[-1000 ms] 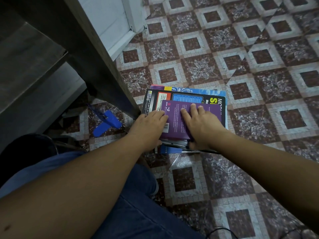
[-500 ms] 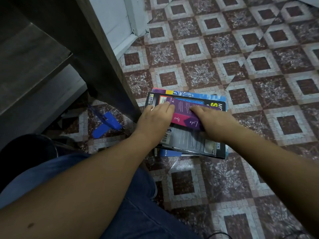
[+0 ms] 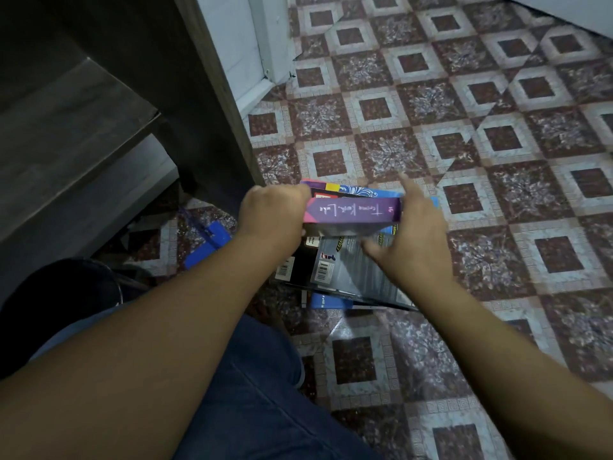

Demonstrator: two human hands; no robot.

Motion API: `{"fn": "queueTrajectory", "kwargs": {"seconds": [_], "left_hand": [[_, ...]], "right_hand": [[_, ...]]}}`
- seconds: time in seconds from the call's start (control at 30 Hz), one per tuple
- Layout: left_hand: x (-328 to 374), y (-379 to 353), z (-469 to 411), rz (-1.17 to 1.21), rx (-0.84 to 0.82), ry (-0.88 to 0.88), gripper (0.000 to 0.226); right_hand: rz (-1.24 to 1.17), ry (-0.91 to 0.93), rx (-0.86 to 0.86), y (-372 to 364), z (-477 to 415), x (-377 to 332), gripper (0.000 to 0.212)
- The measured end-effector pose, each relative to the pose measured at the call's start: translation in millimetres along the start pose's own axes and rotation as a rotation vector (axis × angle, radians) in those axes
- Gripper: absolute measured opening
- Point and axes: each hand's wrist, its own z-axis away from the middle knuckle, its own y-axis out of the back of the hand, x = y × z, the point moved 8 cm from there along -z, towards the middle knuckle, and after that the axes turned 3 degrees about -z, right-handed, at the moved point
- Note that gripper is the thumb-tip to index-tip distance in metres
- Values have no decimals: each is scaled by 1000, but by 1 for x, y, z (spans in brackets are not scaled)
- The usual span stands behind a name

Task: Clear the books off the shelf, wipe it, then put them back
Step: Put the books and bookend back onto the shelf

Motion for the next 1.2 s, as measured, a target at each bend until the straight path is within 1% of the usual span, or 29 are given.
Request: {"fn": "queueTrajectory", "kwargs": {"seconds": [0.03,0.07,0.1,0.17,0.2,0.23,0.3,0.4,0.47,0.53,0.63,0.67,0.7,0.73,0.77,0.8,0.83,0.9,0.93,0.97,1.07,1.13,1.2], "left_hand": [[-6,0,1,-6,-4,28,30],[-10,0,2,-4,-8,47,31],[-13,2,3,8,-12,62,33],[-18,5,5,43,3,99,36],[-19,7,5,60,6,115,36],[-18,9,6,76,12,123,35],[-18,9,8,97,24,124,35],[-19,6,8,100,30,118,35],[-21,3,7,96,26,119,34],[-23,1,7,107,19,127,34],[-27,-4,6,123,-7,150,34],[-27,-6,6,123,-20,156,33],[-28,-7,5,125,-30,160,33],[-28,-9,5,130,-43,164,32],[-28,-11,5,139,-59,164,32],[-28,-13,4,149,-76,164,32],[-28,-15,4,158,-96,161,32],[-27,-21,4,186,-144,145,32],[-27,-26,4,209,-177,132,32],[-28,-32,5,240,-215,121,33],[-31,-52,13,402,-356,145,34],[-31,-61,17,447,-426,146,36],[-30,-67,19,457,-483,143,40]], "right_hand": [[-24,-141,-55,-11,10,17,115],[30,-211,-150,-26,21,29,124],[156,-188,-272,-42,30,35,126],[435,15,-468,-70,42,38,122],[536,106,-529,-80,43,41,122],[606,156,-567,-86,41,44,124],[684,160,-596,-89,31,52,132],[712,145,-655,-89,20,61,143],[709,176,-660,-90,17,59,145],[720,203,-681,-91,21,56,141],[679,193,-823,-88,41,49,132],[618,170,-871,-83,47,44,121],[558,168,-880,-75,51,37,102],[533,211,-825,-65,50,29,75],[533,285,-710,-52,46,17,50],[517,366,-555,-37,40,4,33],[460,447,-383,-22,34,-5,24],[320,601,-110,1,28,-12,12],[304,655,-27,6,27,-15,10],[310,676,18,5,25,-16,12],[341,651,74,-8,14,-20,22],[357,589,39,-21,7,-19,38],[406,497,-62,-34,-2,-20,67]]}}
